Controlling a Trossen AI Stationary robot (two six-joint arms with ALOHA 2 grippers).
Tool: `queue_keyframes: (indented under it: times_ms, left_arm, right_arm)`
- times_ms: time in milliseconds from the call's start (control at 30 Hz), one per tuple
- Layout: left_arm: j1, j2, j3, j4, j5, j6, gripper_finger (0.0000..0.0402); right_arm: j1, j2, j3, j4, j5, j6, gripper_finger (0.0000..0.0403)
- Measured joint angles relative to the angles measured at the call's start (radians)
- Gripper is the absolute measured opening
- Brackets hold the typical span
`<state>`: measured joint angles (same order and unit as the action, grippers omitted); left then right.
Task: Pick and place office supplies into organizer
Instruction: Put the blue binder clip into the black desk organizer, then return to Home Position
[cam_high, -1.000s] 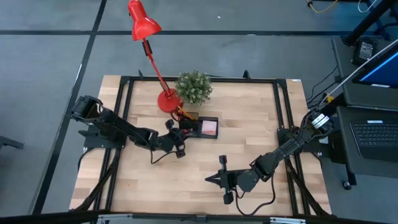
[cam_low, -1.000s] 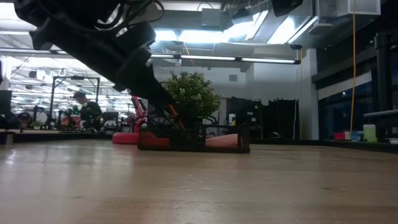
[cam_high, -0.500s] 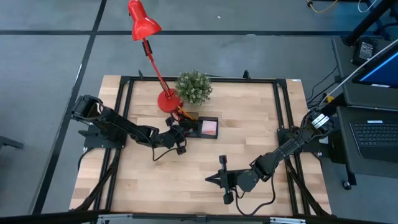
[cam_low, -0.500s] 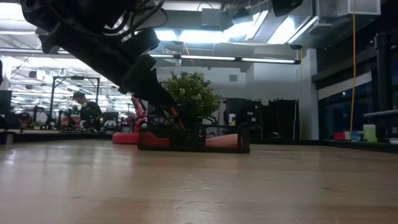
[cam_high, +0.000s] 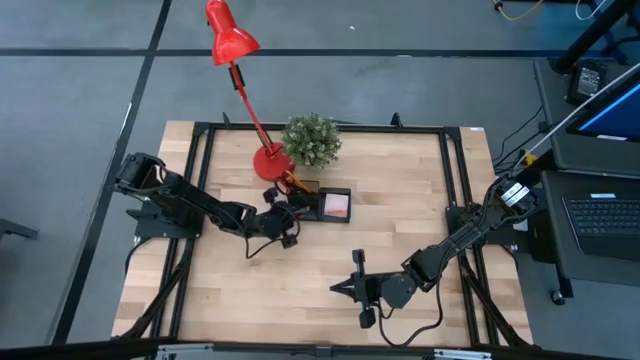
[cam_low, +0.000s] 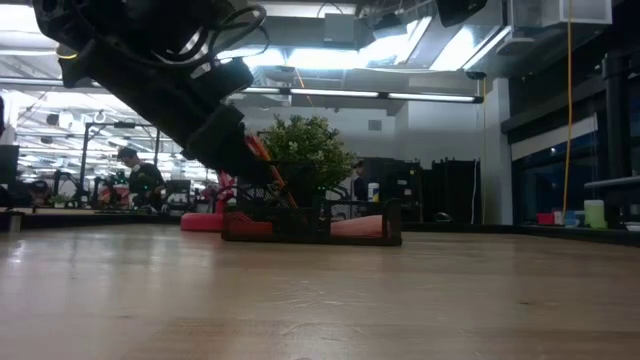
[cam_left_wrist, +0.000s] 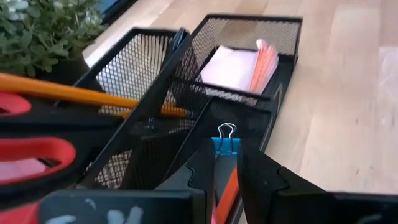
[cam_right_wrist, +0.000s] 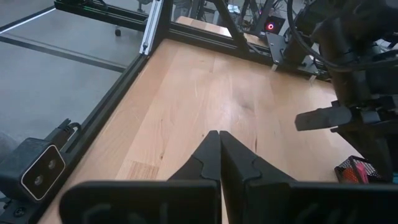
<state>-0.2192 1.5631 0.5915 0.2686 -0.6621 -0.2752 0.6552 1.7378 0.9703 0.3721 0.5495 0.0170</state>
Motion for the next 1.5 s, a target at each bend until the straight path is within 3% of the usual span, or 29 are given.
queue_keyframes:
  times_ms: [1000, 1500]
  left_arm:
    - [0.045, 0.0, 0.0, -0.086, 0.079, -0.026, 0.0048]
    - [0.045, 0.0, 0.0, -0.081, 0.067, -0.052, 0.0107]
  right_arm:
    - [0.0, 0.0, 0.0, 0.001, 0.0, 0.0, 0.0]
    - [0.0, 0.0, 0.0, 0.001, 0.0, 0.0, 0.0001]
